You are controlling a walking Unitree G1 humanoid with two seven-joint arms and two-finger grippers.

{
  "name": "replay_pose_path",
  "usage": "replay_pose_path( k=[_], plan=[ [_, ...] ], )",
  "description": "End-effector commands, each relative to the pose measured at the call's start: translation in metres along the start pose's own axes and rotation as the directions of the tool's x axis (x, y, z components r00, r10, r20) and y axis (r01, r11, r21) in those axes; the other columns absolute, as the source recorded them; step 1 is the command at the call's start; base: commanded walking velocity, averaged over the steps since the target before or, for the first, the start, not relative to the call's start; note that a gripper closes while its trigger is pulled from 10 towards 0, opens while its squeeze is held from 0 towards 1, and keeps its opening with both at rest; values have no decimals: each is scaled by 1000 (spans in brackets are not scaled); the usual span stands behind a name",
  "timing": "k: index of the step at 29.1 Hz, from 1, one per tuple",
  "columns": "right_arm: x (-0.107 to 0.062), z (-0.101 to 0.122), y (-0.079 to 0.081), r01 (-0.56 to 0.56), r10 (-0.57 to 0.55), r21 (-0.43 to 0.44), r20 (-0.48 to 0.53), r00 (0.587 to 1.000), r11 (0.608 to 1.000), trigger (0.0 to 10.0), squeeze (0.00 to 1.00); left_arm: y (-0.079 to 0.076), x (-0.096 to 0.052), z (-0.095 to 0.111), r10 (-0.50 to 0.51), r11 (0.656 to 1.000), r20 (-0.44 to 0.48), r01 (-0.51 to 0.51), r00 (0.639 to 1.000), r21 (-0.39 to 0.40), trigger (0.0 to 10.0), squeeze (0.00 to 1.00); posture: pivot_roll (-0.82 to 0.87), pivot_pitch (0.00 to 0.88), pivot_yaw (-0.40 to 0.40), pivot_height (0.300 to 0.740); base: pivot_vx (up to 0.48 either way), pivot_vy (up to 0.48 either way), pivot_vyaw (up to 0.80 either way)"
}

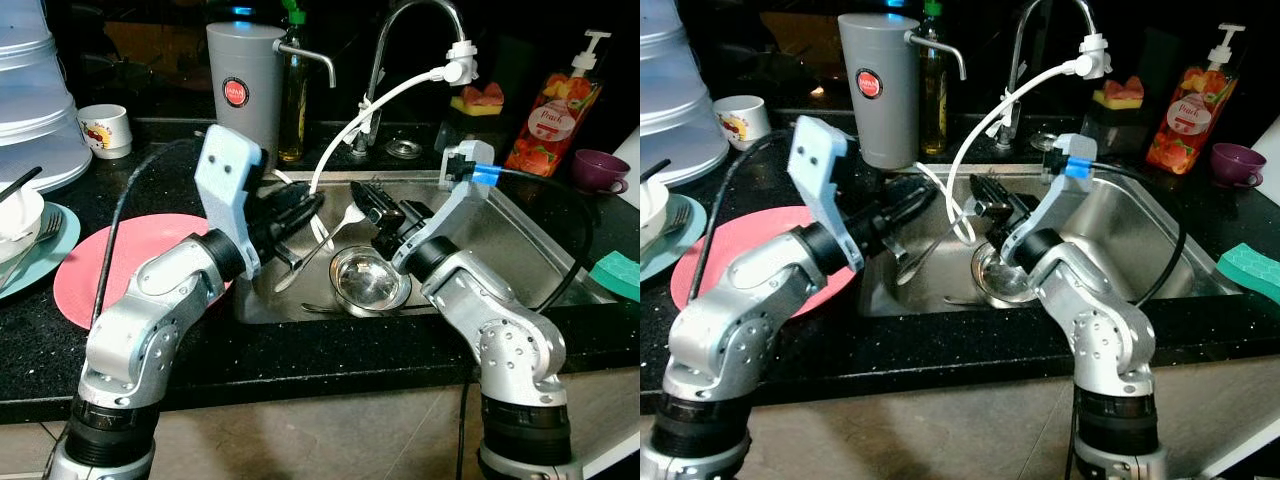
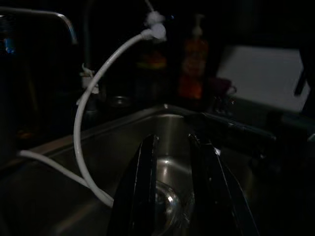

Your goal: Kitchen organization

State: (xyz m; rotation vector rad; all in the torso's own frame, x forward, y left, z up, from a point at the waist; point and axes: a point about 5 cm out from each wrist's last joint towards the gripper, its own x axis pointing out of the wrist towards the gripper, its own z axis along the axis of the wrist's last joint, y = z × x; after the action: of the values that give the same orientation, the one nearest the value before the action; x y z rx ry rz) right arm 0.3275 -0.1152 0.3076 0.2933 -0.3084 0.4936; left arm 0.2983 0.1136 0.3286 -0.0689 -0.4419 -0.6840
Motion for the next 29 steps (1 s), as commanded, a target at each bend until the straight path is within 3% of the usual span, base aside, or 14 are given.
replay_pose_path(
  k=[1,2,3,6,12,13,14,16,18,24,25,29],
  plan=[
    [1,-8,-8,74,-73,-67,9,997,995,10000,0,4,-4,-3,55,997,-7,-55,998,-61,10000,0,51,143,-81,740,0,0,0],
    [1,-8,-8,74,-73,-67,9,997,995,10000,0,4,-4,-3,55,997,-7,-55,998,-61,10000,0,51,143,-81,740,0,0,0],
    [3,-12,-15,150,-146,-124,41,989,981,10000,0,10,-4,-9,119,989,-49,-123,992,-86,10000,0,57,137,-90,740,0,0,0],
    [3,-12,-22,227,-216,-174,81,973,958,10000,0,18,-5,-19,197,978,-123,-204,973,-43,10000,0,68,141,-90,740,0,0,0],
    [0,-19,-31,266,-257,-238,71,964,934,10000,0,23,-11,-35,280,957,-265,-289,923,3,10000,0,100,145,-94,740,0,0,0],
    [-1,-28,-35,256,-265,-269,2,964,928,10000,0,26,-13,-36,312,947,-301,-322,901,16,10000,0,120,157,-80,740,0,0,0],
    [-1,-28,-35,256,-265,-269,2,964,928,10000,0,26,-13,-36,312,947,-301,-322,901,16,10000,0,120,157,-80,740,0,0,0],
    [-3,-49,-39,214,-266,-324,-124,956,921,10000,0,28,-15,-27,331,941,-315,-335,890,41,10000,0,142,150,-101,740,0,0,0],
    [-4,-59,-39,181,-254,-347,-179,951,920,10000,0,29,-17,-21,337,940,-304,-334,891,62,10000,0,154,151,-107,740,0,0,0],
    [-1,-71,-38,173,-252,-346,-197,948,922,10000,16,28,-27,-16,361,932,-294,-341,885,119,10000,0,170,151,-127,740,0,0,0],
    [0,-72,-38,183,-259,-340,-191,947,922,10000,1000,27,-28,-16,363,932,-297,-342,883,123,10000,0,170,151,-127,740,0,0,0],
    [3,-69,-39,206,-271,-332,-163,949,921,10000,1000,24,-28,-19,354,935,-304,-333,884,121,10000,0,158,145,-119,740,0,0,0]
  ],
)
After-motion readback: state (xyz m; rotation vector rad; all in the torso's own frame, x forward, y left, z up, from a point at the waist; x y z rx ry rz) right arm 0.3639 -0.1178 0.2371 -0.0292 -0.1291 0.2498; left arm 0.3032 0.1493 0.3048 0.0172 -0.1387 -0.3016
